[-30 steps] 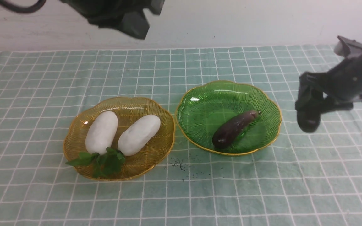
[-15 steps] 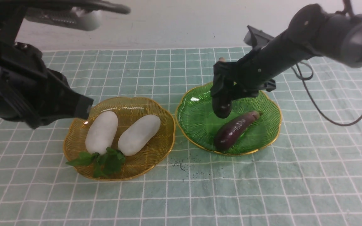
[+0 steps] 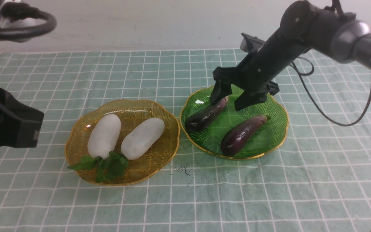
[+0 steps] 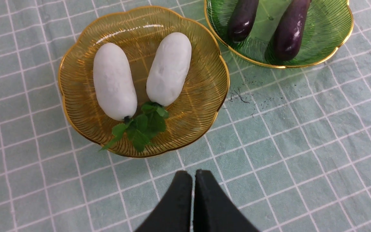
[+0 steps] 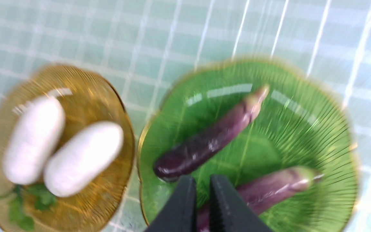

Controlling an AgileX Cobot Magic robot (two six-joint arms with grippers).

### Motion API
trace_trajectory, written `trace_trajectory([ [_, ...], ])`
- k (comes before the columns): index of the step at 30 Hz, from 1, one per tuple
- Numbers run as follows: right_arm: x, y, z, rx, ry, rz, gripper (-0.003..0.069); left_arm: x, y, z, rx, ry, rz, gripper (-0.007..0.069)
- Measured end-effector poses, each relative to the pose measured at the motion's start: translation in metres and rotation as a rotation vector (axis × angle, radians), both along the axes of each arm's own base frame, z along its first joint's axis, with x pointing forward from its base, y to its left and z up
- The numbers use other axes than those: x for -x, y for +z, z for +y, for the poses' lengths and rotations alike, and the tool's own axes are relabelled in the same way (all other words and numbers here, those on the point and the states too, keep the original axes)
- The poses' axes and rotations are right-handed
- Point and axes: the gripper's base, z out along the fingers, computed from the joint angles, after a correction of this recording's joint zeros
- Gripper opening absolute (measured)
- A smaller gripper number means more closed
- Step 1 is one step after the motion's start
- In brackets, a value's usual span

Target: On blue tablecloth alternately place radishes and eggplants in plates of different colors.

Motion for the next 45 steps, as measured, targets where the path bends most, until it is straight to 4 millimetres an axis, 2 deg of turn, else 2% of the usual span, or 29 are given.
trace_trajectory([
  [2, 0.035, 0.048, -0.011, -0.013, -0.009, -0.119, 0.0003, 0.0, 0.0, 0.0, -0.002, 0.003, -0.003, -0.0008],
  [5, 0.089, 0.1, -0.026, -0.038, -0.015, -0.263, -0.001, -0.001, 0.0, 0.0, 0.002, 0.008, -0.007, -0.0008],
  [8, 0.151, 0.132, -0.044, -0.043, -0.022, -0.369, -0.0013, -0.001, 0.0, 0.0, 0.003, 0.008, -0.008, -0.0008],
  [10, 0.195, 0.14, -0.058, -0.045, -0.042, -0.451, -0.0014, -0.002, -0.001, 0.0, 0.007, 0.007, -0.018, -0.0008],
  [13, 0.237, 0.135, -0.073, -0.051, -0.082, -0.581, -0.0014, -0.005, -0.006, -0.002, 0.009, 0.006, -0.024, -0.0008],
  [15, 0.266, 0.121, -0.084, -0.07, -0.115, -0.682, -0.0014, -0.007, -0.011, -0.003, 0.013, 0.006, -0.028, -0.0008],
  [17, 0.292, 0.1, -0.093, -0.099, -0.147, -0.793, -0.0014, -0.008, -0.016, -0.004, 0.016, 0.006, -0.025, -0.0008],
  [22, 0.352, 0.027, -0.114, -0.209, -0.232, -1.139, -0.0014, -0.013, -0.032, -0.008, 0.043, -0.001, -0.029, -0.0008],
  [25, 0.371, -0.024, -0.121, -0.255, -0.262, -1.254, -0.0014, -0.017, -0.043, -0.01, 0.054, -0.004, -0.038, -0.0008],
  [26, 0.376, -0.035, -0.123, -0.273, -0.27, -1.285, -0.0014, -0.017, -0.045, -0.011, 0.055, -0.004, -0.039, -0.0008],
  [28, 0.386, -0.049, -0.126, -0.318, -0.286, -1.337, -0.0014, -0.018, -0.051, -0.012, 0.061, -0.006, -0.037, -0.0008],
  [31, 0.387, -0.067, -0.128, -0.353, -0.302, -1.358, -0.0014, -0.019, -0.06, -0.012, 0.062, -0.006, -0.025, -0.0008],
  [35, 0.387, -0.069, -0.128, -0.321, -0.305, -1.394, -0.0014, -0.006, -0.07, -0.007, 0.084, -0.009, -0.062, -0.0008],
  [38, 0.387, -0.069, -0.128, -0.32, -0.306, -1.402, -0.0014, 0.022, -0.073, 0.006, 0.123, -0.011, -0.147, -0.0008],
  [45, 0.387, -0.069, -0.128, -0.32, -0.306, -1.401, -0.0014, 0.066, -0.078, 0.027, 0.208, -0.017, -0.339, -0.0008],
])
